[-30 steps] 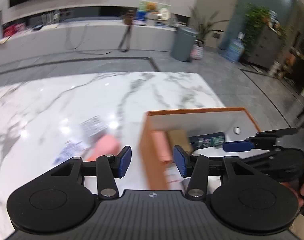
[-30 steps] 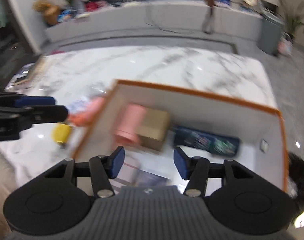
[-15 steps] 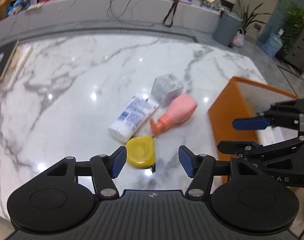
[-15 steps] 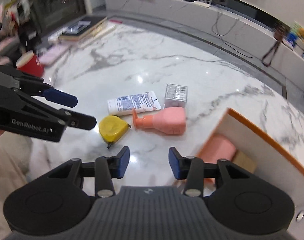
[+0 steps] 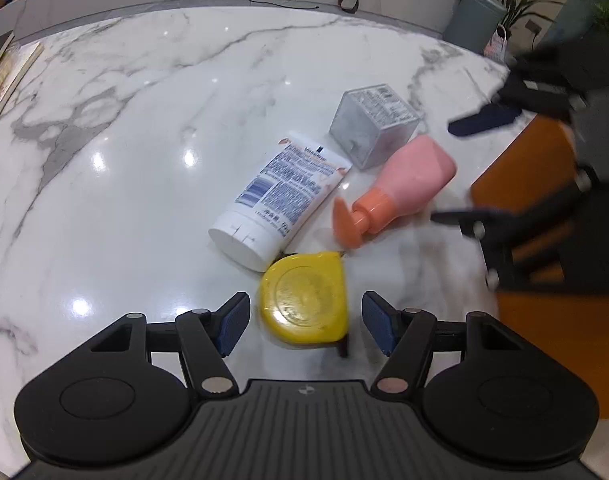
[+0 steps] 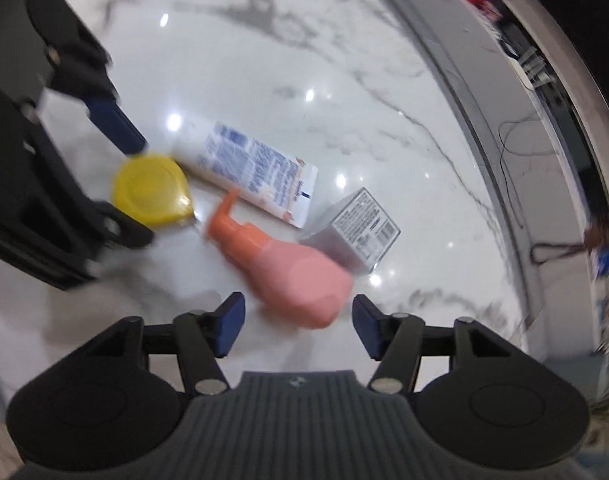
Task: Organize rigid objects
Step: 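Move both tools back over the loose items on the table, then grasp the pink pump bottle with the right tool while the left tool grasps the yellow tape measure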
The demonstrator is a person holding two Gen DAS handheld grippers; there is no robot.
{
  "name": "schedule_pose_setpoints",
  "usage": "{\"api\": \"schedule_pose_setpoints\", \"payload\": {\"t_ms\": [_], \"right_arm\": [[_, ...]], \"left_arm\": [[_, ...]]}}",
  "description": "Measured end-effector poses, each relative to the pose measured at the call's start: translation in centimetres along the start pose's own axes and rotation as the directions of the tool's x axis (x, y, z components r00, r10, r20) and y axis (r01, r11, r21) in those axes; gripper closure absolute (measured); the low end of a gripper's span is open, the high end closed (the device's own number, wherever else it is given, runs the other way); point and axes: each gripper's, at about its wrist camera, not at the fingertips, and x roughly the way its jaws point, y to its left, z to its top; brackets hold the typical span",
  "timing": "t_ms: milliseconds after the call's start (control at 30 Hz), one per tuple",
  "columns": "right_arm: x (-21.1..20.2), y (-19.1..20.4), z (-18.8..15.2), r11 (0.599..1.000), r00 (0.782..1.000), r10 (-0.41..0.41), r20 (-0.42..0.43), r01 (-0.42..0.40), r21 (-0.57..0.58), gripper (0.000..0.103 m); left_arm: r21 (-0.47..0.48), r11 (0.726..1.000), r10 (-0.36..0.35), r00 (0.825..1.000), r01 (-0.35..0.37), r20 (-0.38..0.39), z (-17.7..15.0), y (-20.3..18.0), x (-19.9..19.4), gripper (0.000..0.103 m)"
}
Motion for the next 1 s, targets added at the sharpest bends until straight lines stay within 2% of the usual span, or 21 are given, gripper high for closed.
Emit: {"api": "schedule_pose_setpoints", "payload": {"t_ms": [200, 333, 433, 500, 567, 700, 767, 800, 900, 1000], "right_arm": [[2.5, -1.0, 1.5, 0.997, 0.997, 0.049, -0.055, -0.052, -0.057, 0.039], [3.5, -1.0, 2.0, 0.996, 0.994, 0.066, -0.085, -0.07, -0.053, 0.039], [3.4, -1.6, 1.9, 0.997, 0.99, 0.076, -0.12, -0.075, 0.014, 0.043], [3.1, -2.0, 1.8, 0.99, 0.982, 0.123, -0.145, -0.111, 0.089, 0.046], [2.6, -2.0, 1.5, 0.978, 0.972, 0.168, -0.166, -0.144, 0.15, 0.055], [1.4, -1.8, 0.3, 0.931, 0.938, 0.281, -0.203, -0.215, 0.295, 0.063], [0.8, -1.1, -0.1, 0.929, 0.937, 0.292, -0.192, -0.231, 0.288, 0.069], [0.7, -1.0, -0.1, 0.935, 0.942, 0.278, -0.187, -0.221, 0.278, 0.069], [0.3, -1.1, 0.1, 0.943, 0.96, 0.227, -0.167, -0.173, 0.284, 0.054], [0.8, -2.8, 0.9, 0.903, 0.958, 0.263, -0.117, -0.201, 0.38, 0.051]], "left_arm": [[0.015, 1.0, -0.026, 1.0, 0.026, 0.001, 0.0, 0.2, 0.5, 0.033], [0.022, 0.999, -0.046, 0.999, 0.045, 0.014, 0.0, 0.6, 0.2, 0.043], [0.038, 0.998, -0.046, 0.999, 0.046, 0.007, -0.2, 0.6, 0.0, 0.044], [0.039, 0.998, -0.047, 0.999, 0.047, -0.004, -0.5, 0.8, -0.3, 0.044], [0.041, 0.998, -0.05, 0.999, 0.051, -0.015, -0.8, 1.0, -0.4, 0.044], [0.039, 0.998, -0.054, 0.998, 0.055, -0.025, -1.2, 1.1, -0.7, 0.044], [0.037, 0.998, -0.049, 0.999, 0.05, -0.019, -1.2, 1.1, -0.6, 0.044], [0.037, 0.998, -0.047, 0.999, 0.047, -0.014, -1.2, 1.0, -0.6, 0.044], [0.046, 0.998, -0.038, 0.999, 0.037, 0.004, -1.2, 0.8, -0.5, 0.043], [0.058, 0.998, -0.034, 0.999, 0.033, 0.009, -1.1, 0.7, -0.4, 0.044]]}}
